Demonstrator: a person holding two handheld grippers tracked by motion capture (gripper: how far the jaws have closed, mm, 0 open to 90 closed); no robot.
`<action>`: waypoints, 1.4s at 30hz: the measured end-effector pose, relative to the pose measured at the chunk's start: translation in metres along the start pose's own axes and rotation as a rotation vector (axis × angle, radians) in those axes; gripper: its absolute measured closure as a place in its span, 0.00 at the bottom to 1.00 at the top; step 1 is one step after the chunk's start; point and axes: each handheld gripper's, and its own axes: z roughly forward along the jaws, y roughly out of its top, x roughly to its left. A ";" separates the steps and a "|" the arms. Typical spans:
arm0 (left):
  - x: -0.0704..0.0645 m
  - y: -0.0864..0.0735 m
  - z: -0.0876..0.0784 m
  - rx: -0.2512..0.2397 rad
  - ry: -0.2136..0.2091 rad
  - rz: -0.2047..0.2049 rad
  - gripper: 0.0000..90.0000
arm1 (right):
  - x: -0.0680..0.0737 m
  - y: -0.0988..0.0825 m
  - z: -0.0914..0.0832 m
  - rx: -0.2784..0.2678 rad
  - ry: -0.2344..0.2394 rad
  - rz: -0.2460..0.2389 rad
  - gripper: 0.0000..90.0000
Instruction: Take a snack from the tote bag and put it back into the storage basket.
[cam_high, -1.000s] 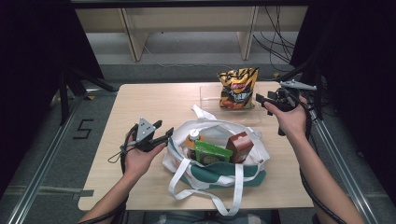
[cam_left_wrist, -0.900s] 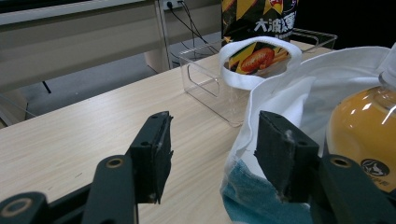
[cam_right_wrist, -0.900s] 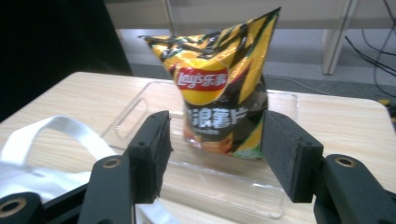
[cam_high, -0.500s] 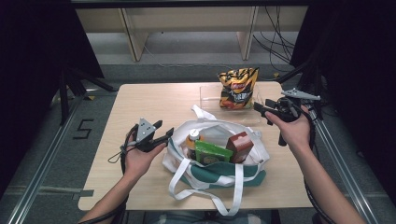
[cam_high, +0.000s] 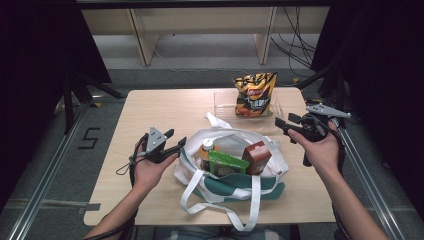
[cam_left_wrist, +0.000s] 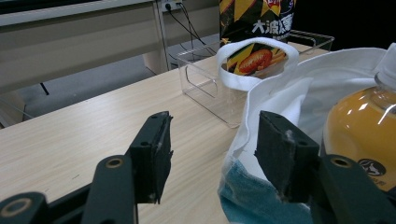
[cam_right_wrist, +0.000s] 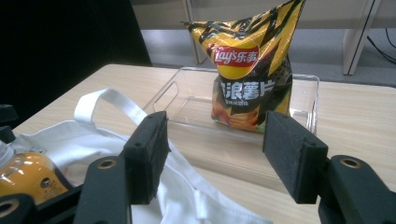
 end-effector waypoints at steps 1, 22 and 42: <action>0.000 0.000 0.000 0.001 0.000 -0.002 0.50 | -0.001 -0.001 -0.002 0.000 0.004 -0.005 0.45; 0.001 0.001 0.002 -0.017 0.011 -0.007 0.50 | 0.011 -0.009 -0.021 -0.015 0.025 -0.002 0.40; 0.002 0.003 -0.001 -0.013 0.021 -0.005 0.49 | 0.039 -0.017 -0.023 -0.026 0.089 -0.037 0.37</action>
